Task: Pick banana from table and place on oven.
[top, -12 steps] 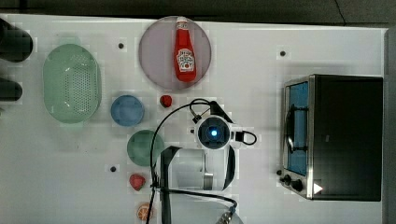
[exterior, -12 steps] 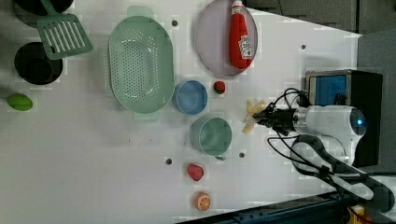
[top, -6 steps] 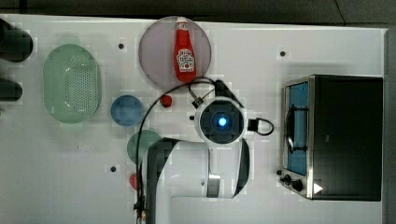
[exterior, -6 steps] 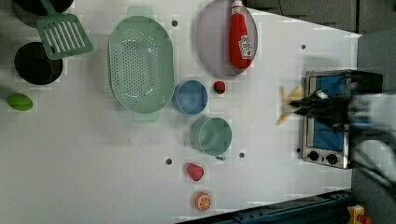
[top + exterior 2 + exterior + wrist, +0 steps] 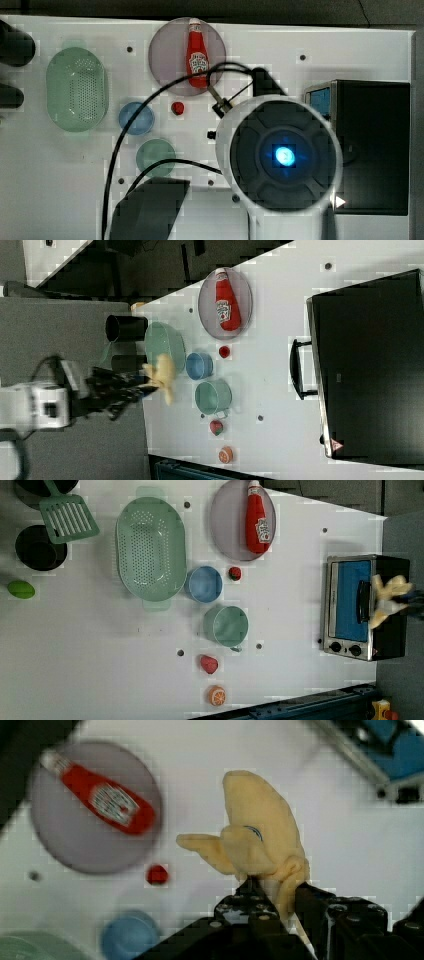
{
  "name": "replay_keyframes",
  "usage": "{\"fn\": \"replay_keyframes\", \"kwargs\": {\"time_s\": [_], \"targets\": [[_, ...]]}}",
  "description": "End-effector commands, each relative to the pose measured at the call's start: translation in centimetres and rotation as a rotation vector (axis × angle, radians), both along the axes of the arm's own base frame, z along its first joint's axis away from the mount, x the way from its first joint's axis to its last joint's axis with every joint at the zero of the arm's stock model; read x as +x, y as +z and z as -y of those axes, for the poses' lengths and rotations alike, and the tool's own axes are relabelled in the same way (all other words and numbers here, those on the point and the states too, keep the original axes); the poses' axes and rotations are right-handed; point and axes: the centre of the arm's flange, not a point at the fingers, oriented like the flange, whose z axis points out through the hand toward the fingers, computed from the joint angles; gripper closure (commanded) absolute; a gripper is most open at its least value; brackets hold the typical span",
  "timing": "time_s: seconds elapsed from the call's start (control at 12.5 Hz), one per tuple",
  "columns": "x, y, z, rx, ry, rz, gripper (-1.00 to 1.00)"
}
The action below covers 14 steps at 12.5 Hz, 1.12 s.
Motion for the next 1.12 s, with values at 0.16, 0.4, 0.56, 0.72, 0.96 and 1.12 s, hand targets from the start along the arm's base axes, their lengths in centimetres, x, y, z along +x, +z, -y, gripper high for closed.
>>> {"fn": "replay_keyframes", "kwargs": {"time_s": [0.16,0.4,0.56,0.72,0.96,1.12], "targets": [[1.7,-1.0,4.5,0.030,-0.058,-0.065,0.58],[2.5,-3.3,12.7,0.027,-0.038,-0.084,0.58],[2.0,-4.9,19.5,0.016,0.004,-0.080,0.58],[1.0,-6.6,26.2,-0.034,0.071,-0.042,0.58],[-1.2,-10.1,33.2,-0.073,0.136,-0.081,0.58],[-1.7,-12.7,34.7,-0.051,0.130,-0.122,0.58]]}}
